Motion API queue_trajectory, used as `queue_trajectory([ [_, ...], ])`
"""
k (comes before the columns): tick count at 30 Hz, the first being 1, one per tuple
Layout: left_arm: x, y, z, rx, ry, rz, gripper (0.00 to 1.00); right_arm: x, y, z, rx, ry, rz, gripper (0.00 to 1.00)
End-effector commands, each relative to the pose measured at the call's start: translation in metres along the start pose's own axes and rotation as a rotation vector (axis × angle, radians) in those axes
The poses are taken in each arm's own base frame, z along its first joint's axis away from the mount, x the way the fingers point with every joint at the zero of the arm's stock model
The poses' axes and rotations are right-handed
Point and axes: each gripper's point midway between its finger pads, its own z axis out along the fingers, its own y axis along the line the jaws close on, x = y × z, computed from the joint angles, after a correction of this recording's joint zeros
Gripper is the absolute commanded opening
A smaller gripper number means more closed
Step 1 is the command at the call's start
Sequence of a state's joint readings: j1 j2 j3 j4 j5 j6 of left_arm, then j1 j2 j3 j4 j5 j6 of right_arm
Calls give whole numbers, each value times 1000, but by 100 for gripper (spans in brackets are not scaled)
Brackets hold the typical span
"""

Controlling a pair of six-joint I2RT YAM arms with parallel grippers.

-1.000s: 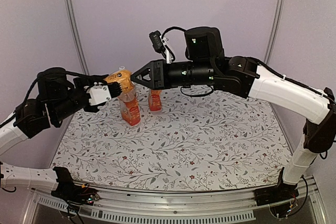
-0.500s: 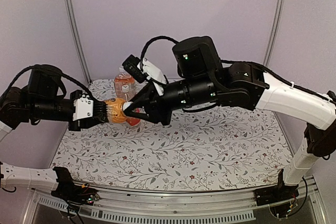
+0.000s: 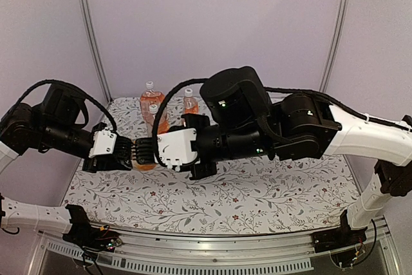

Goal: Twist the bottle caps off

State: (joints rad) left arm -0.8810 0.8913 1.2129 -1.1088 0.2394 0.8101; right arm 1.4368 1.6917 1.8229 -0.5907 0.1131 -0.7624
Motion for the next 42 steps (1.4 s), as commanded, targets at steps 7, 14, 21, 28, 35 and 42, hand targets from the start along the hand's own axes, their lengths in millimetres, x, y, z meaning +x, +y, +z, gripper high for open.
queue_trajectory([
  [7,-10,30,-3,-170,-41,18,21,10,-38,-11,201,27,168,99],
  [14,9,87,-4,-501,75,80,25,-5,-53,-26,25,-185,778,99],
  [21,9,104,-10,-599,92,102,26,39,-79,-7,32,-161,1323,85],
  [28,11,101,-8,-594,99,113,26,25,-87,3,-57,-225,1421,73],
  [35,10,101,-8,-592,94,116,26,26,-85,14,-89,-217,1447,29],
  [42,9,97,-8,-577,83,121,25,33,-83,12,-74,-200,1420,0],
])
